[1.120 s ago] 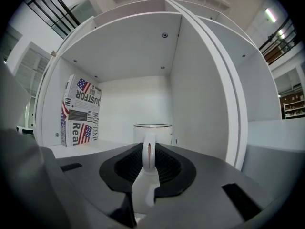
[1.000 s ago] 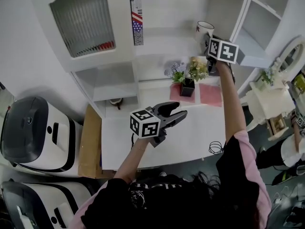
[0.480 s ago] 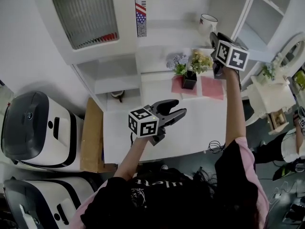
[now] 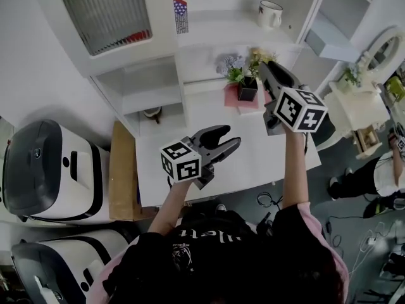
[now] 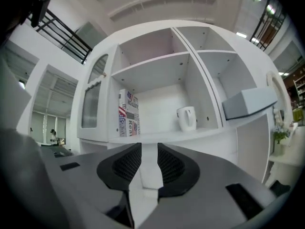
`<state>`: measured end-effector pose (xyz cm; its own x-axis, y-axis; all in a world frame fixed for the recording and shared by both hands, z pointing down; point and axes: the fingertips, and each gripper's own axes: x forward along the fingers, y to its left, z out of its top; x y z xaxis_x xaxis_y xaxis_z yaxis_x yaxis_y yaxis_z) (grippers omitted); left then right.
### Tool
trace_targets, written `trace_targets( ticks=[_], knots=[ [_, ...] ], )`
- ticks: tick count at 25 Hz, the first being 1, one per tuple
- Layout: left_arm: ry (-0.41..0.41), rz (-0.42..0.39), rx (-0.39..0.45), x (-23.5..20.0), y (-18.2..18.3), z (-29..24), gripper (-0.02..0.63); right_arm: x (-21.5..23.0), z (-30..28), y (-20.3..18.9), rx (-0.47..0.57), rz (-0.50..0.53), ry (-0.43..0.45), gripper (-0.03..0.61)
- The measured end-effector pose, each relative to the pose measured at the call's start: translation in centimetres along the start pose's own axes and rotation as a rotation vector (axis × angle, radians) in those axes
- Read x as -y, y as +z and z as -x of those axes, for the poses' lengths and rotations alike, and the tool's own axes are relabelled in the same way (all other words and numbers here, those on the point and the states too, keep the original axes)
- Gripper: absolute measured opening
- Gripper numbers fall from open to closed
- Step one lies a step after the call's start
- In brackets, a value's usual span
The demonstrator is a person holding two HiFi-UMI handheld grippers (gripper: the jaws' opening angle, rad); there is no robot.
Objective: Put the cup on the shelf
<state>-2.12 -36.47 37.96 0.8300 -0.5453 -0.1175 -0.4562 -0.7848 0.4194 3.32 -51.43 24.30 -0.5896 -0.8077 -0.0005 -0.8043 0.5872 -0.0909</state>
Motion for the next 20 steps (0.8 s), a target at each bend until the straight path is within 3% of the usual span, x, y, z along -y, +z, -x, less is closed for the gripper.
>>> trace_targets(
  ticks=[10, 20],
  knots=[
    [0.008, 0.063, -0.032, 1.3, -4.2, 6.4, 0.233, -8.7, 6.6, -10.6, -0.054, -0.178, 0.036, 0.12],
    [0.016, 0.121, -0.062, 2.7, -7.5, 12.2, 0.23, -15.2, 12.5, -17.8, -0.148, -0.24, 0.003, 0.12]
  ],
)
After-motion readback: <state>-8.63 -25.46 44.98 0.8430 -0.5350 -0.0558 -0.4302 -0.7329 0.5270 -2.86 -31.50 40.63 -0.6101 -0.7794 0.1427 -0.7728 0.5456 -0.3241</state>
